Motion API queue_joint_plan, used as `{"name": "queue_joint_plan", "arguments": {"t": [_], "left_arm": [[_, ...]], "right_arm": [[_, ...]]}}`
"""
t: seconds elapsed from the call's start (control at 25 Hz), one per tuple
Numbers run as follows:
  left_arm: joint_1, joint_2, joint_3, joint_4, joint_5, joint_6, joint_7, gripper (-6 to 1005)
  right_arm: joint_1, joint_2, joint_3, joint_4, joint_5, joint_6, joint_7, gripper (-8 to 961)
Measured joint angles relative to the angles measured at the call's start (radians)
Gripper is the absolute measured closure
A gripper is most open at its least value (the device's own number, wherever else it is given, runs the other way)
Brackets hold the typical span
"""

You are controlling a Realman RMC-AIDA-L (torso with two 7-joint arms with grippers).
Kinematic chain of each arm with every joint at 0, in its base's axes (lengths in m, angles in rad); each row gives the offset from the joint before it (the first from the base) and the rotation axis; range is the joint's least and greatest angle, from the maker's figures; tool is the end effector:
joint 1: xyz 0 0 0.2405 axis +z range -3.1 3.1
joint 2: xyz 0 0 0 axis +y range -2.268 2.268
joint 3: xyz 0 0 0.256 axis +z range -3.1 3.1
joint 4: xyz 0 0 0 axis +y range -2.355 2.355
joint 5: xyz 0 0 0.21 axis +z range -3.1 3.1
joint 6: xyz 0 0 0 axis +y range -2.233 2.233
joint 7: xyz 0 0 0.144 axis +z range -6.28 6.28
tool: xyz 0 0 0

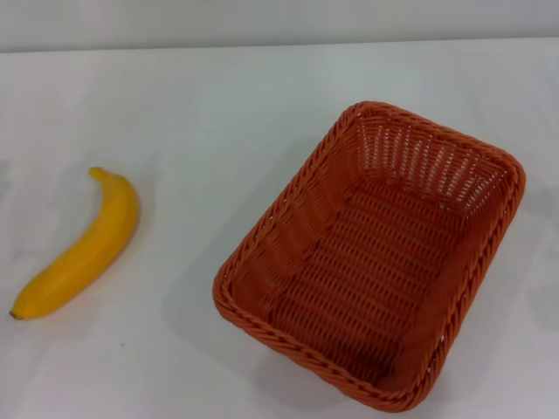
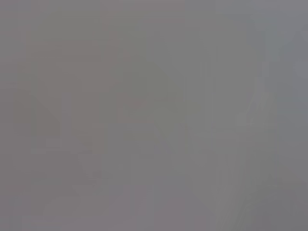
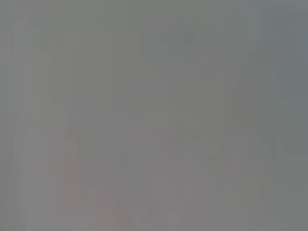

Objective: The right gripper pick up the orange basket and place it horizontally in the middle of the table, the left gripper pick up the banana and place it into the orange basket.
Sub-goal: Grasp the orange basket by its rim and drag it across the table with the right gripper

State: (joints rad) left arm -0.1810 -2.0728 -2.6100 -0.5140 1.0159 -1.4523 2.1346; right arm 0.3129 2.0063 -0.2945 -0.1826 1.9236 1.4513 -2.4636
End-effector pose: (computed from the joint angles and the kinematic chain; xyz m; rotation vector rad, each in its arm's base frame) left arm -0.3674 0.2651 0.1199 -1.4739 -0.5849 -1.0987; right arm 0.3771 0.2844 0.0847 -1.5022 0.5600 0.9298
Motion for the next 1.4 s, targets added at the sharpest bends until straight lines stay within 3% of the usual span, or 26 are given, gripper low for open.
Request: {"name": "queue_joint_plan", "arguments": {"t": [0.28, 0.84, 1.08, 1.2, 1.24, 1.4], "left_arm": [[0.001, 0.003, 0.0, -0.011, 0.026, 0.002, -0.046, 183], [0.011, 0.0, 0.001, -0.006, 0.041, 0.0, -0.057, 183], [0.024, -0.001, 0.001, -0.006, 0.044, -0.002, -0.071, 183], [0.026, -0.002, 0.001, -0.005, 0.049, -0.004, -0.079, 183], [0.027, -0.002, 0.001, -0.006, 0.051, -0.006, -0.082, 183], [0.034, -0.003, 0.001, -0.009, 0.052, -0.023, -0.084, 183]], "right_arm": [[-0.005, -0.004, -0.019, -0.048, -0.018, -0.002, 0.067, 104], [0.012, -0.004, -0.271, -0.71, -0.282, -0.1, 0.683, 107], [0.063, -0.003, -0.391, -1.016, -0.537, -0.142, 0.986, 108], [0.097, -0.005, -0.428, -1.101, -0.647, -0.136, 1.106, 108], [0.144, -0.011, -0.487, -1.194, -0.794, -0.119, 1.262, 108], [0.235, -0.034, -0.58, -1.274, -0.985, -0.026, 1.441, 109]]}}
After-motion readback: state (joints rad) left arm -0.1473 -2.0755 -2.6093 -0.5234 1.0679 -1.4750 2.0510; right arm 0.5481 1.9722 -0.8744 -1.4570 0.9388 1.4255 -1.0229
